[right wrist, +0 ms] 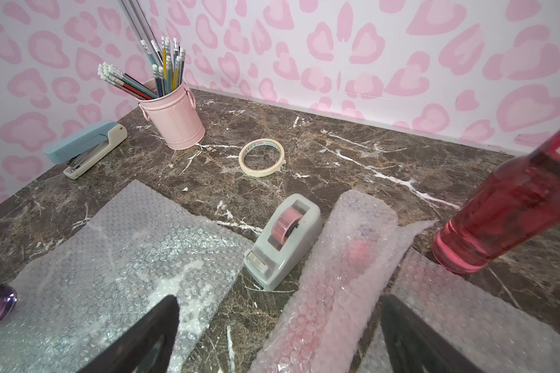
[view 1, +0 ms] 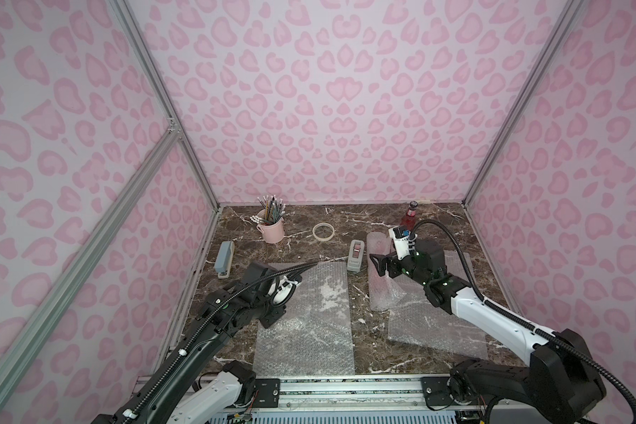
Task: Wrap wine bottles in bubble wrap
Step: Place the wine bottle on the bubble wrap.
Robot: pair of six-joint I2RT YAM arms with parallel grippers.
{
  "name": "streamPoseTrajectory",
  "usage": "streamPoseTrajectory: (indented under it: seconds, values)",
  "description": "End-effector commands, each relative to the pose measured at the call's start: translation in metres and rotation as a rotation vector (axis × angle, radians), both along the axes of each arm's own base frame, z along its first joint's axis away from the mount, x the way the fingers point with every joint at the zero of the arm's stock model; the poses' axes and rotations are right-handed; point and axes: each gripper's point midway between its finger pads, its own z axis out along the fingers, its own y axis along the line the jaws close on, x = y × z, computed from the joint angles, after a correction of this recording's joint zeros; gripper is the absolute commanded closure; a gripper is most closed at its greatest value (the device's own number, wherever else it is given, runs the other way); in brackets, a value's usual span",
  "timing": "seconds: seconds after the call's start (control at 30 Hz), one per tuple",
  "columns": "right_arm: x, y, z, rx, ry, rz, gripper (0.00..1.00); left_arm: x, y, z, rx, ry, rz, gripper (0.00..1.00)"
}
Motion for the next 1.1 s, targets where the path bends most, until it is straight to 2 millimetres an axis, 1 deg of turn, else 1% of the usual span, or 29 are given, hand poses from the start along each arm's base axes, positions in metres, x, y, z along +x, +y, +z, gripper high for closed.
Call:
streamPoseTrajectory:
  seconds: [0.0, 0.2, 0.37, 0.47, 0.57, 0.67, 0.73, 0.9, 0.97, 1.07]
  values:
    - [0.001, 0.003, 0.005, 0.023, -0.020, 0.008, 0.02, 0.002, -0.001, -0.002, 0.014, -0.011, -0.012, 0.97]
    - [-0.001, 0.001, 0.003, 0.014, -0.014, 0.004, 0.02, 0.000, -0.009, -0.013, 0.053, 0.031, -0.055, 0.97]
    - [-0.002, 0.000, 0.003, 0.016, -0.021, 0.002, 0.02, 0.000, -0.028, -0.016, 0.031, 0.071, -0.111, 0.97]
    - [-0.001, -0.001, 0.001, 0.011, -0.018, -0.004, 0.02, -0.001, -0.046, -0.022, 0.024, 0.114, -0.158, 0.97]
    - [-0.002, -0.002, -0.001, 0.003, -0.016, -0.005, 0.02, 0.000, -0.061, -0.033, 0.085, 0.138, -0.206, 0.97]
    - [-0.002, -0.005, -0.003, -0.007, -0.018, -0.019, 0.02, 0.005, -0.074, -0.048, 0.144, 0.144, -0.216, 0.97]
    - [-0.001, -0.008, -0.004, -0.017, -0.022, -0.031, 0.02, 0.008, -0.087, -0.056, 0.147, 0.155, -0.221, 0.97]
    - [0.002, -0.017, -0.012, -0.062, -0.035, -0.071, 0.02, 0.005, -0.120, -0.081, 0.138, 0.164, -0.302, 0.97]
    - [0.003, -0.019, -0.015, -0.072, -0.031, -0.075, 0.02, 0.005, -0.128, -0.092, 0.156, 0.166, -0.334, 0.97]
    - [0.003, -0.018, -0.018, -0.073, -0.028, -0.073, 0.02, 0.006, -0.141, -0.101, 0.173, 0.176, -0.371, 0.97]
